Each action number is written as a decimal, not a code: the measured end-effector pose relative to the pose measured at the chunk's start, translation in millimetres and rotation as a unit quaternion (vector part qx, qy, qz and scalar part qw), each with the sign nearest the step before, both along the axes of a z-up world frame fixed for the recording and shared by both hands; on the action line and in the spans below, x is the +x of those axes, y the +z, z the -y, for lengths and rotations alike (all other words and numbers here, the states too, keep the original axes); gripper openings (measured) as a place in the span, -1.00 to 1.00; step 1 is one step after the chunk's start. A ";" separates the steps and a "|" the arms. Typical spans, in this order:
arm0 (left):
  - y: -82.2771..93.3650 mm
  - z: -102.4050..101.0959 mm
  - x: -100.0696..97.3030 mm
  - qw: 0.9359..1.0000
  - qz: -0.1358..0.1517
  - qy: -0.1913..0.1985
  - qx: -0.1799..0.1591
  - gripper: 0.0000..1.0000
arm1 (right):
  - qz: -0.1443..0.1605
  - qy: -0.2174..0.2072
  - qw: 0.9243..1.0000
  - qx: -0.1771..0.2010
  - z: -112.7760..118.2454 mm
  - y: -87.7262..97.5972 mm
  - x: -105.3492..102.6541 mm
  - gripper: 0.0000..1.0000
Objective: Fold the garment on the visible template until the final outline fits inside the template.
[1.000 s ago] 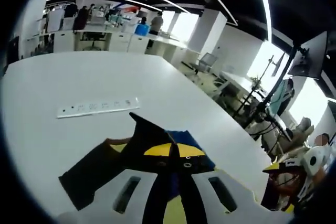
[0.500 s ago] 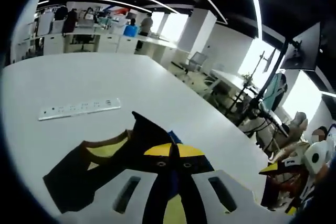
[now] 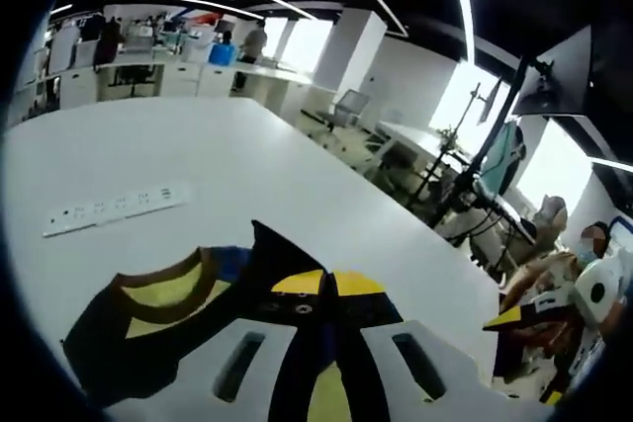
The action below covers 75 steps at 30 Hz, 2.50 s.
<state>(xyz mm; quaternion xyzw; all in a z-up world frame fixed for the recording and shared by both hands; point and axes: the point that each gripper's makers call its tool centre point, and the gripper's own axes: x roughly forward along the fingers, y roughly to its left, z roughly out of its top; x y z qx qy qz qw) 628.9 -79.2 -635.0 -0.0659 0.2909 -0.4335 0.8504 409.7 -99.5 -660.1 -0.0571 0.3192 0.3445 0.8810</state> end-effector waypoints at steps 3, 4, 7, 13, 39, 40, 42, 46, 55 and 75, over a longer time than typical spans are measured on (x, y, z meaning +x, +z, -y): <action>-5.0 7.5 -3.4 1.000 0.002 -0.011 0.007 -1.00 | -0.002 -0.005 1.000 0.000 2.6 -2.3 -0.8 0.98; -5.7 9.2 -3.8 1.000 0.002 -0.012 0.007 -1.00 | -0.002 -0.006 1.000 0.000 3.3 -3.0 -0.8 0.98; -7.8 17.6 -5.8 1.000 0.002 -0.021 0.004 -1.00 | -0.006 -0.007 1.000 0.002 3.2 -5.3 -1.5 0.98; -22.9 29.8 -8.2 0.999 -0.008 -0.034 0.008 -1.00 | -0.009 -0.008 1.000 0.004 3.8 -9.3 -0.8 0.98; -42.2 28.8 -34.6 0.991 0.045 -0.111 0.066 -0.01 | -0.027 0.016 1.000 0.001 4.5 -18.4 -2.9 0.98; -40.7 26.3 -37.2 0.991 0.043 -0.112 0.064 0.03 | -0.030 0.018 0.999 -0.001 4.8 -19.2 -4.0 0.98; -36.0 19.7 -39.3 0.992 0.038 -0.111 0.051 0.10 | -0.029 0.029 0.999 -0.011 6.1 -20.1 -5.2 0.98; -27.8 3.3 -42.8 0.994 0.037 -0.098 0.033 0.33 | -0.036 0.041 0.998 -0.020 7.3 -21.4 -8.5 0.98; -17.0 -36.2 -74.5 0.993 0.038 -0.113 0.009 0.76 | -0.042 0.065 0.996 -0.040 10.3 -22.8 -15.1 0.98; -37.9 -138.4 -160.3 0.985 0.066 -0.145 0.069 0.98 | -0.052 0.117 0.989 -0.072 3.7 -26.2 -25.1 0.98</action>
